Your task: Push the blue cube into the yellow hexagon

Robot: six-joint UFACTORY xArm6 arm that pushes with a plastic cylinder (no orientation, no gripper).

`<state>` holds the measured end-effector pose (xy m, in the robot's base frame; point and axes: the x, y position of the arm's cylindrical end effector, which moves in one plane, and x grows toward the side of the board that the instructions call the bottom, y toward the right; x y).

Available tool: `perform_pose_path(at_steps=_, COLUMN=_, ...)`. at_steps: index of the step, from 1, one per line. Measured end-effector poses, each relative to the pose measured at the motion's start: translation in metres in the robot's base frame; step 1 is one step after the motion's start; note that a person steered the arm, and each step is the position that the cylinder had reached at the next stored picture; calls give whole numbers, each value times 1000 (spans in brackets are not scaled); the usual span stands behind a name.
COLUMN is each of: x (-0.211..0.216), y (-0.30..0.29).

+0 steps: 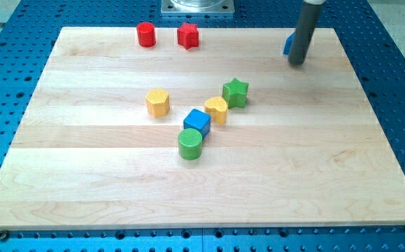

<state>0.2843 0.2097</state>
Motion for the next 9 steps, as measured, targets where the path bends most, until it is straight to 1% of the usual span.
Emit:
perform_pose_path(at_steps=1, x=-17, y=1)
perform_pose_path(at_steps=2, x=-3, y=-29)
perform_pose_path(at_steps=3, x=111, y=-50)
perform_pose_path(at_steps=4, x=178, y=-95)
perform_pose_path(at_steps=5, x=202, y=-175)
perform_pose_path(at_steps=6, x=198, y=-207)
perform_pose_path(at_steps=9, x=189, y=-215)
